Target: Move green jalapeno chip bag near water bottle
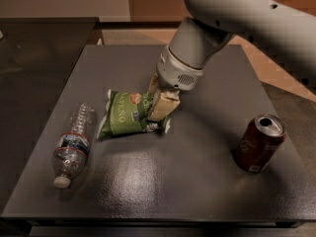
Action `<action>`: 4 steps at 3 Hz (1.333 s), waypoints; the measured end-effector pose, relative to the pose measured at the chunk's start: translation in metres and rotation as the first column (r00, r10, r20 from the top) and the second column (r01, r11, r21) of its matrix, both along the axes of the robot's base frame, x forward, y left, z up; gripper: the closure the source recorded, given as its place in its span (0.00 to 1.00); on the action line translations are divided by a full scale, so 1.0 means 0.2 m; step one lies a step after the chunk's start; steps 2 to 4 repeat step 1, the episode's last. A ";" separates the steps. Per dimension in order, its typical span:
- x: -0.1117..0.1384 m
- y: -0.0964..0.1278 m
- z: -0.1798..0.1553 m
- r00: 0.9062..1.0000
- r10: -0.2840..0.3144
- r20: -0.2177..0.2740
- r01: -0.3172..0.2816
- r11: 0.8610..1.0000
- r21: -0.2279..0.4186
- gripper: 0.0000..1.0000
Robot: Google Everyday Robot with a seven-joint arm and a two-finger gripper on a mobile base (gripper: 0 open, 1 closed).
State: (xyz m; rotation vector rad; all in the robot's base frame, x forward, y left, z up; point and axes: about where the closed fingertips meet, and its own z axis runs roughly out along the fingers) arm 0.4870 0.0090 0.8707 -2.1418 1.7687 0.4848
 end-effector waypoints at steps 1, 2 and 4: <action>0.00 0.00 0.03 1.000 -0.006 0.011 0.006 1.000 -0.003 0.00; 0.00 0.00 0.03 1.000 -0.006 0.011 0.006 1.000 -0.003 0.00; 0.00 0.00 0.03 1.000 -0.006 0.011 0.006 1.000 -0.003 0.00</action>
Offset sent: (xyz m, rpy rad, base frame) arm 0.0000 0.0000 0.0000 0.0000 0.0000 0.0000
